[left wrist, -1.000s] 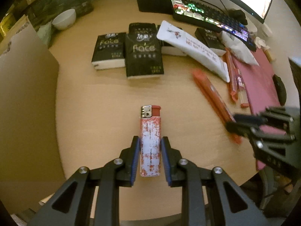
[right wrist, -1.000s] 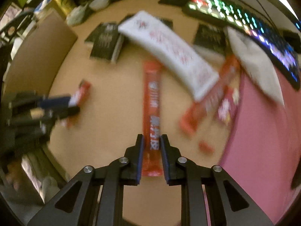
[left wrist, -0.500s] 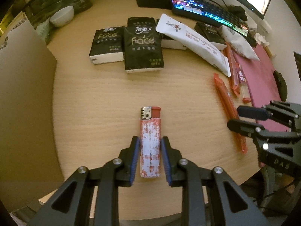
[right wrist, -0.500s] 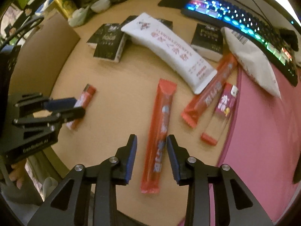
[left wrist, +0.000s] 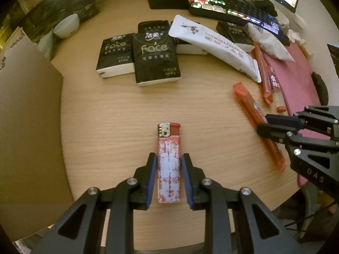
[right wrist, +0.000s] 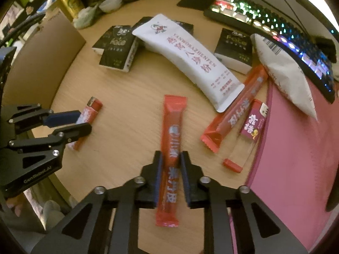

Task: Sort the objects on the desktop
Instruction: 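Grasp the red-and-white lighter with left while right grasps a red snack stick, then carry the lighter and snack stick into the box and open both grippers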

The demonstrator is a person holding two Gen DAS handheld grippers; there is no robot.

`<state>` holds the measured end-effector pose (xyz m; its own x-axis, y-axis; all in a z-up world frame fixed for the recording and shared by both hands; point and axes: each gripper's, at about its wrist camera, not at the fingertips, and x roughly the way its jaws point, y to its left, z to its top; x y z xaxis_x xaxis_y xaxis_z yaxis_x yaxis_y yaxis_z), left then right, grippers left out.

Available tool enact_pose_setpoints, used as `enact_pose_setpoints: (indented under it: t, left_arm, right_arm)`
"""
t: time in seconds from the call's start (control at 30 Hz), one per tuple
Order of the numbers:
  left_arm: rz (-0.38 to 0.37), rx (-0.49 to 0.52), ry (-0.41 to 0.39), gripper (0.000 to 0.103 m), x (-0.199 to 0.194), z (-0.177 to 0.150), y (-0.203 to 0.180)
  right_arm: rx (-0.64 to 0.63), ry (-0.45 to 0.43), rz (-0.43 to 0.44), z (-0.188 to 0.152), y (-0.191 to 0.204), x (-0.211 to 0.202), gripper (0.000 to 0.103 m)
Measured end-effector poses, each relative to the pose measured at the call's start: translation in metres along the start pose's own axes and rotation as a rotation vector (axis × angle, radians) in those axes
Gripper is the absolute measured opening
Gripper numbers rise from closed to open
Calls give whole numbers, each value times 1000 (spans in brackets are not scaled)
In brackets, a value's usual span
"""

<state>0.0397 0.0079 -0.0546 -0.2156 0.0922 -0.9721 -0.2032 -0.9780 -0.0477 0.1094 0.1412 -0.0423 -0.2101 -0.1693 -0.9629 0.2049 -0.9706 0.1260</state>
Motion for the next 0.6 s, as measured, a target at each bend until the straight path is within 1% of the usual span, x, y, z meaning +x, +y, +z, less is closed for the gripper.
enact_pose_setpoints:
  t: [0.2, 0.5, 0.6]
  left_arm:
    - [-4, 3, 1, 25, 0, -3, 1]
    - [-17, 11, -2, 25, -6, -5, 4]
    - [-49, 14, -15, 25, -15, -6, 7]
  right_arm:
    - [-6, 0, -12, 1, 3, 2, 17]
    - [-5, -4, -5, 3, 2, -3, 17]
    - [-21, -8, 8, 6, 4, -9, 16]
